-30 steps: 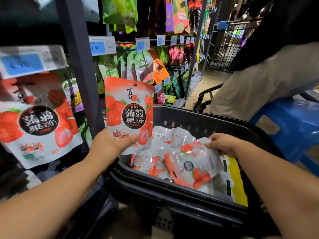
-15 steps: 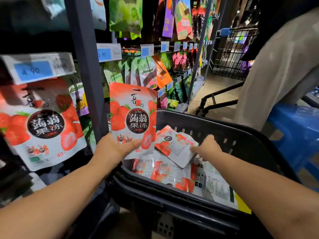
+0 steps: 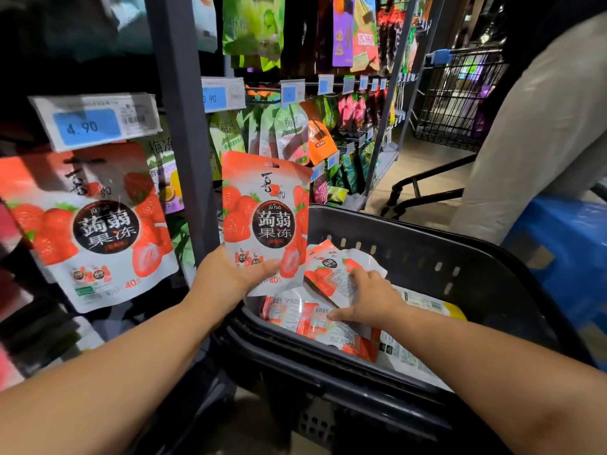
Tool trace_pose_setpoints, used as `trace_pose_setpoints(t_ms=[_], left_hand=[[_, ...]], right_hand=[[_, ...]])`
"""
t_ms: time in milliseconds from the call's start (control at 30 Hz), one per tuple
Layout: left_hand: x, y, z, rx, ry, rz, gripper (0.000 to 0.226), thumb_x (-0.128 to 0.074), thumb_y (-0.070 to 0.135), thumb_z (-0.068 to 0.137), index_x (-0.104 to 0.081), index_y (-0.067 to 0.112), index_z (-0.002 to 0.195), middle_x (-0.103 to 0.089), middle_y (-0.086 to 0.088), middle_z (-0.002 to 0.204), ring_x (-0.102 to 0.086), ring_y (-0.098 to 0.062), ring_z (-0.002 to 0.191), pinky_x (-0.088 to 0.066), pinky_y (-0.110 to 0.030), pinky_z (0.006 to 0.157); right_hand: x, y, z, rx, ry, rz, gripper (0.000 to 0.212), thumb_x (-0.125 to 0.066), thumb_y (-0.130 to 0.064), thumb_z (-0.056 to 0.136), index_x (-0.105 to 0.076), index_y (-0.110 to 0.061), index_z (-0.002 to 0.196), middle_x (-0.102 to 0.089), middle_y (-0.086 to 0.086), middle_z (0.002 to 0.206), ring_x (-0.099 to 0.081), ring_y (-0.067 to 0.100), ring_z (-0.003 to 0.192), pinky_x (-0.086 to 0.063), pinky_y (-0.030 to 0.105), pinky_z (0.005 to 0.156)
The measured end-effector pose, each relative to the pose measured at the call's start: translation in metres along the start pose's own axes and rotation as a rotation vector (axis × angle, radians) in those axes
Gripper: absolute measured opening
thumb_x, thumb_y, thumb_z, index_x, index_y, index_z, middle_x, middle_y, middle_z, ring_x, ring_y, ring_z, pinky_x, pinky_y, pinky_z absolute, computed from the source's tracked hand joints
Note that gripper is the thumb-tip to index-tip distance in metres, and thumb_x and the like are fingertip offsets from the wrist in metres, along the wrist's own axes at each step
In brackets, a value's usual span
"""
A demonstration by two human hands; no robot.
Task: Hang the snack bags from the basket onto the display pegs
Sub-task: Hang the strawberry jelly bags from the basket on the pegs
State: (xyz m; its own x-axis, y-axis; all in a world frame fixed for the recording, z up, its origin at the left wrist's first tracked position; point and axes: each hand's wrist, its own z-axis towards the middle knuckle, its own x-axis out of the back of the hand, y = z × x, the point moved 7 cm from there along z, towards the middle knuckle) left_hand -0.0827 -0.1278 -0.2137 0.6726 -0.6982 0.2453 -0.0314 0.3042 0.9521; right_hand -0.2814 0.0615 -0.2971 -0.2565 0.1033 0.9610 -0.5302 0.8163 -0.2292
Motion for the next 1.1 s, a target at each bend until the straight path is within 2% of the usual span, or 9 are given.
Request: trace_pose_setpoints(t_ms=[233,367,500,667,800,900,933,1000,1100], left_hand=[[0.001,-0.005,0.001,0.038,0.004,-0.038,0.041,-0.088,0.031,0.066,-0.070,0.029,0.103,-0.075,0.009,0.098,-0.070,-0.011,0.095,-0.054,-0.034,0.087],[0.001,-0.003,0.000,0.032,0.008,-0.036,0.036,-0.087,0.029,0.068,-0.069,0.031,0.098,-0.075,0.010,0.095,-0.069,-0.009,0.092,-0.053,-0.028,0.083],[0.000,-0.004,-0.001,0.038,-0.003,-0.066,0.042,-0.091,0.031,0.061,-0.069,0.031,0.097,-0.075,0.011,0.093,-0.070,-0.008,0.091,-0.053,-0.029,0.084],[0.000,-0.002,0.000,0.038,-0.016,-0.087,0.053,-0.086,0.047,0.049,-0.070,0.033,0.097,-0.076,0.015,0.094,-0.071,-0.008,0.092,-0.054,-0.036,0.089],[0.000,-0.002,0.000,0.049,-0.014,-0.076,0.055,-0.086,0.048,0.051,-0.069,0.033,0.100,-0.076,0.013,0.096,-0.070,-0.011,0.095,-0.054,-0.039,0.091],[0.000,-0.002,-0.001,0.052,0.003,-0.077,0.045,-0.090,0.036,0.059,-0.069,0.033,0.098,-0.076,0.011,0.094,-0.070,-0.010,0.094,-0.054,-0.038,0.091],[0.000,-0.002,-0.001,0.052,0.004,-0.077,0.042,-0.091,0.032,0.062,-0.068,0.033,0.097,-0.076,0.011,0.095,-0.070,-0.010,0.094,-0.054,-0.038,0.091],[-0.002,-0.001,-0.003,0.058,0.004,-0.084,0.038,-0.090,0.027,0.067,-0.067,0.033,0.096,-0.075,0.011,0.094,-0.069,-0.009,0.093,-0.054,-0.037,0.091],[-0.003,0.000,-0.005,0.069,0.003,-0.107,0.051,-0.092,0.042,0.055,-0.069,0.033,0.099,-0.076,0.010,0.095,-0.070,-0.012,0.094,-0.054,-0.040,0.093]], right_hand=[[0.009,0.000,-0.001,-0.024,0.003,0.144,0.075,-0.069,-0.060,0.077,-0.044,-0.025,0.138,-0.059,0.006,0.123,-0.055,0.022,0.096,-0.046,0.030,0.075],[0.017,-0.004,-0.001,-0.032,-0.013,0.242,0.053,-0.058,-0.054,0.088,-0.052,-0.025,0.132,-0.062,0.007,0.118,-0.056,0.025,0.104,-0.039,0.028,0.076],[0.031,-0.008,0.004,-0.045,-0.032,0.484,0.025,-0.050,-0.041,0.095,-0.064,-0.020,0.095,-0.063,0.007,0.107,-0.056,0.026,0.100,-0.050,0.040,0.092],[0.052,0.000,-0.006,-0.195,-0.144,0.836,0.029,-0.049,-0.023,0.098,-0.063,-0.006,0.080,-0.063,0.020,0.081,-0.067,0.036,0.062,-0.059,0.055,0.077],[0.058,0.010,0.002,-0.227,-0.176,0.616,0.019,-0.042,-0.015,0.099,-0.060,-0.008,0.096,-0.067,0.023,0.096,-0.067,0.041,0.077,-0.058,0.055,0.079],[0.055,0.011,0.003,-0.221,-0.196,0.384,0.005,-0.057,-0.020,0.097,-0.058,-0.015,0.098,-0.061,0.015,0.120,-0.065,0.042,0.100,-0.058,0.055,0.081],[0.052,0.015,0.004,-0.235,-0.172,0.351,0.017,-0.062,-0.029,0.095,-0.055,-0.017,0.105,-0.060,0.012,0.121,-0.064,0.039,0.103,-0.059,0.050,0.079],[0.045,0.024,0.005,-0.289,-0.121,0.408,0.037,-0.070,-0.036,0.088,-0.055,-0.017,0.116,-0.066,0.009,0.115,-0.068,0.032,0.096,-0.061,0.043,0.074],[0.041,0.037,0.010,-0.324,-0.035,0.595,0.034,-0.076,-0.023,0.084,-0.061,-0.011,0.111,-0.070,0.013,0.104,-0.070,0.033,0.088,-0.062,0.047,0.075]])
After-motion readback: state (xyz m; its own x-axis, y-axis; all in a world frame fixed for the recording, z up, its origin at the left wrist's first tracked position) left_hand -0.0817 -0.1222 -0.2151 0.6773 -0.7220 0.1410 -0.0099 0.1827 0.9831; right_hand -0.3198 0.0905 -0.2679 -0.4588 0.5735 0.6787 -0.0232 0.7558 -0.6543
